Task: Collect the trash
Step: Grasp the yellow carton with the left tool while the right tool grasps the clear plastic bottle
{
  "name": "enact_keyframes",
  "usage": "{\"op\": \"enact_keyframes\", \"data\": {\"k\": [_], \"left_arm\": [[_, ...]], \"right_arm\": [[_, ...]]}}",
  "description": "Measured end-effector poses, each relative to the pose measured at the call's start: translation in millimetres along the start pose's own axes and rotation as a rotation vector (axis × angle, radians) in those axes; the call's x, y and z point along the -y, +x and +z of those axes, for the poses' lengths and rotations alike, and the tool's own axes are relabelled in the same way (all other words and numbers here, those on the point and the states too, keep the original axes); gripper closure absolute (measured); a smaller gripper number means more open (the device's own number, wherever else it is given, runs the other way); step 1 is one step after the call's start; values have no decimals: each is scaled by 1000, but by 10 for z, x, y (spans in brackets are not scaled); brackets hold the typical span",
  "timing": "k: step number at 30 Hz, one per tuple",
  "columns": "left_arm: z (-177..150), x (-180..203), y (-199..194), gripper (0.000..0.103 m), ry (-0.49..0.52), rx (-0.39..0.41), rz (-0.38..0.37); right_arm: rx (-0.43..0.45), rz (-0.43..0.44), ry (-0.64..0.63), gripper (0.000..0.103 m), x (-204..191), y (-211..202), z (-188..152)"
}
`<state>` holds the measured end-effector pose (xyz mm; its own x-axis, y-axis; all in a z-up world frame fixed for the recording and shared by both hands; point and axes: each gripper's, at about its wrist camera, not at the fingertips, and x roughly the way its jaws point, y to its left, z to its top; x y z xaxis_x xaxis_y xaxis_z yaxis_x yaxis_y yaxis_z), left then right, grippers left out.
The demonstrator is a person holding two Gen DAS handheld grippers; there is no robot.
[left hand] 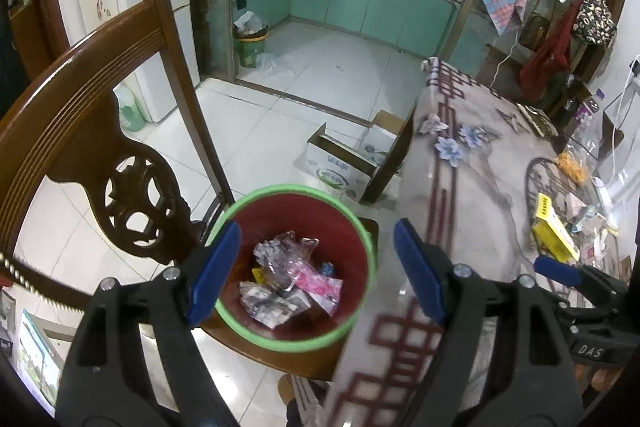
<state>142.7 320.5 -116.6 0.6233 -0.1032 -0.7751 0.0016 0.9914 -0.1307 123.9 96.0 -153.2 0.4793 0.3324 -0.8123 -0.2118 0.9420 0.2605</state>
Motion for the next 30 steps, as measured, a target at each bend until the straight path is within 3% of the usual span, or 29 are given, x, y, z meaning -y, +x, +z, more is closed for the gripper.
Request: {"op": "enact_keyframes", "data": {"k": [6,16,24,30], "left_arm": [[-205,589,-118,27,-2,9,-11],[-743,1958,-214,27,53,-22,-89],[-966,2447,-222,27,59,-70,-100],[-941,2645,-220,27,77,-61,-102]], "right_arm": [[4,-11,-18,24,454,-392,-287],[14,-57,49,24,1602,-1092,-780],[3,-88,102,24,2245,-1320,-1016],[41,-209,184,24,2793,-1398,-941]]}}
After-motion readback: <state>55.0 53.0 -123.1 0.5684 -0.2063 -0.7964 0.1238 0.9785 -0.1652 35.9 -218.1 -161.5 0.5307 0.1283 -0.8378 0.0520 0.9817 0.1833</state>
